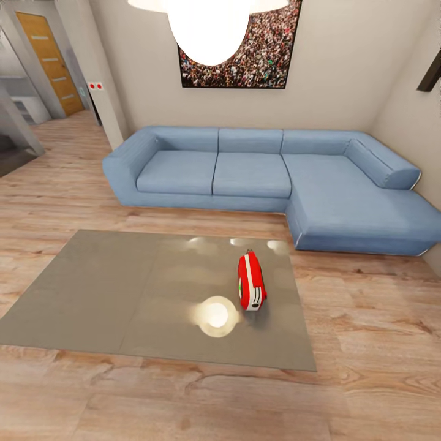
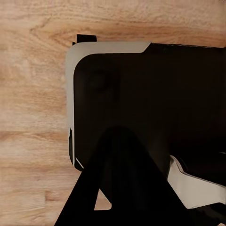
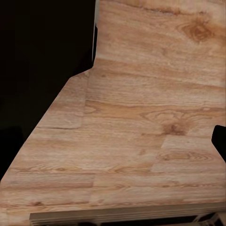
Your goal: Turn on the radio receiver that's on the table in the living room.
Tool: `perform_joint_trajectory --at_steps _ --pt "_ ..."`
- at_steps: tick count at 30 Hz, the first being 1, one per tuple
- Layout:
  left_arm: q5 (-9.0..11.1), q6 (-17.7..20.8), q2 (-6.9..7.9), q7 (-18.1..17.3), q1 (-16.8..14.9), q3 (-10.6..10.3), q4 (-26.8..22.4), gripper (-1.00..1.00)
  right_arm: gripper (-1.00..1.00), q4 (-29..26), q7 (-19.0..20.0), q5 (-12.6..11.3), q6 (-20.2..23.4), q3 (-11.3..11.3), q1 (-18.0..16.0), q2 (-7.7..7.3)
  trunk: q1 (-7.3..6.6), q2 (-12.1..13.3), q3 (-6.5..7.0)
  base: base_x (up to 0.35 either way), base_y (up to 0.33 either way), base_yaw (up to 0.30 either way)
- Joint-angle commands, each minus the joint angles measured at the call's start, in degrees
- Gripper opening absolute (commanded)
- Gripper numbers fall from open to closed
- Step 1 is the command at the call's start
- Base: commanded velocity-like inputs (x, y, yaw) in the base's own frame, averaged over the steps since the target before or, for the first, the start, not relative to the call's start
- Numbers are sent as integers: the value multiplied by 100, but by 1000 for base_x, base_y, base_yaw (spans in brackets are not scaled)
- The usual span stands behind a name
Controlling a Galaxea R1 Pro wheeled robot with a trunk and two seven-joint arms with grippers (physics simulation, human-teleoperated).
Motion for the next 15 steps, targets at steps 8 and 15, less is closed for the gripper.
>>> perform_joint_trajectory --at_steps 8,15 --pt "0 0 0 0 0 -1 0 -100 100 0 0 0 -6 -4 0 0 0 0 74 0 0 0" --pt "0 0 -2 0 0 -2 0 -100 100 0 0 0 -8 -2 0 0 0 0 138 0 0 0"
